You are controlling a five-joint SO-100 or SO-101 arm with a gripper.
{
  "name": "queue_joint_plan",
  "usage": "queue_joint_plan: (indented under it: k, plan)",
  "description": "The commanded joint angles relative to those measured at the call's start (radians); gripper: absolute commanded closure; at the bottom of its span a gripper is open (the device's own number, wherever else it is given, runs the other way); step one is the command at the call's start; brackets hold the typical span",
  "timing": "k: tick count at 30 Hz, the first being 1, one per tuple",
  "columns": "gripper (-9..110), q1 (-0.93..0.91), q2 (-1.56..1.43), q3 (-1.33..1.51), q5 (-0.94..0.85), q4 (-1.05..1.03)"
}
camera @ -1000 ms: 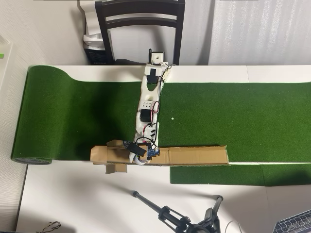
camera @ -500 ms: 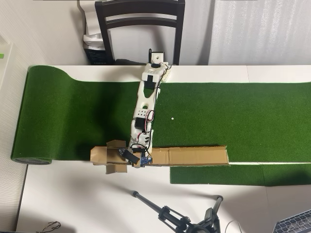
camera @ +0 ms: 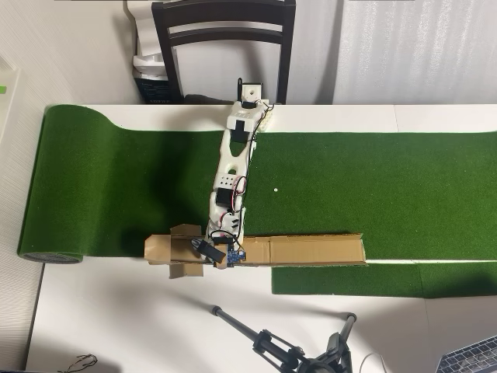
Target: Pick up the golf ball and place it on the gray mark at the back.
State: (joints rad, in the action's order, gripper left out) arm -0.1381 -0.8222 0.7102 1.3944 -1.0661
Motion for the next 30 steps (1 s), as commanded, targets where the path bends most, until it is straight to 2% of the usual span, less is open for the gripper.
queue_joint_plan:
  k: [1, 8, 16, 20, 30]
  plan:
    - [80, 0.005, -0.075, -0.123, -0.011, 0.020]
    - [69, 0.005, -0.075, -0.123, -0.014, 0.020]
    - [62, 0.005, -0.077, -0.123, -0.041, 0.018]
    - [62, 0.005, -0.078, -0.124, -0.041, 0.000]
    - [62, 0.084, -0.201, -0.213, -0.023, -0.362]
